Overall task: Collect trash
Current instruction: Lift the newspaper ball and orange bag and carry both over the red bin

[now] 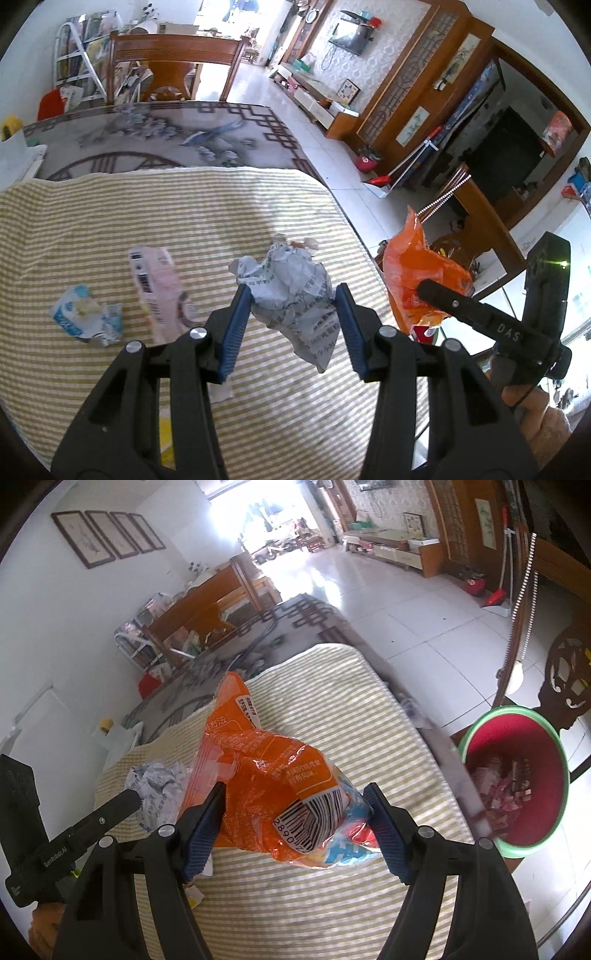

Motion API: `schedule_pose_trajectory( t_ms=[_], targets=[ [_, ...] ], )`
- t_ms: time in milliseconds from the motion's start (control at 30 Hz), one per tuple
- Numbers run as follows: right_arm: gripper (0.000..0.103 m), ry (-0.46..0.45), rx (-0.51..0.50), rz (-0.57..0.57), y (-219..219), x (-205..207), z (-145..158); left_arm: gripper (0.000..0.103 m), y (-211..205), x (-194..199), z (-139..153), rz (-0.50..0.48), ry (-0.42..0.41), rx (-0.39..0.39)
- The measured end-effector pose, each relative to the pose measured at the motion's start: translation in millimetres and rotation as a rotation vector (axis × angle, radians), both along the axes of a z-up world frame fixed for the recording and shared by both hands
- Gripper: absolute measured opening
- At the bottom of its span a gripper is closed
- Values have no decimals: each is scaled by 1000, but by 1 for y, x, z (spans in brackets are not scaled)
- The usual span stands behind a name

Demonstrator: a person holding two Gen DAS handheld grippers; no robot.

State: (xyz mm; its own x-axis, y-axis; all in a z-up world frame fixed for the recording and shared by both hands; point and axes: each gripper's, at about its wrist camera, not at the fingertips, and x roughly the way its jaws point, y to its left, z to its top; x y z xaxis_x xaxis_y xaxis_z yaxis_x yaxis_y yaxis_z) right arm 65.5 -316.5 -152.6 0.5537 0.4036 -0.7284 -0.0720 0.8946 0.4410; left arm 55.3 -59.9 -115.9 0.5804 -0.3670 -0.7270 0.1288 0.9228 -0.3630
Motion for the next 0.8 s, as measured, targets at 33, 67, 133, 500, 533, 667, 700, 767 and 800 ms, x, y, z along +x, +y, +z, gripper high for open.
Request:
schedule_pose_trajectory(
  t_ms=[33, 67, 133, 500, 533, 667, 700, 767, 800],
  targets=[
    [72, -1, 1, -5, -3, 1, 0, 46, -6, 1, 0, -4, 1, 1],
    [72, -1, 3, -12, -9, 1, 0, 46, -11, 2, 0, -7, 1, 1],
    [72, -2, 7, -23, -19, 1, 0, 46, -21, 5, 0, -16, 1, 2],
    [72, 3, 32, -65, -69, 10, -3, 46, -76, 18, -2, -50, 5, 12],
    [72, 4, 34, -66, -73, 10, -4, 46, -79, 19, -3, -52, 6, 13],
    [72, 7, 38, -71, -88, 12, -6, 46, -97, 23, -4, -60, 8, 21],
    [72, 7, 39, -74, -93, 13, -7, 46, -102, 24, -4, -62, 8, 22],
    [72, 9, 41, -79, -100, 13, -7, 46, -109, 26, -4, -66, 9, 24],
    [72, 9, 42, -84, -105, 14, -8, 46, -114, 27, -5, -70, 9, 25]
  ],
)
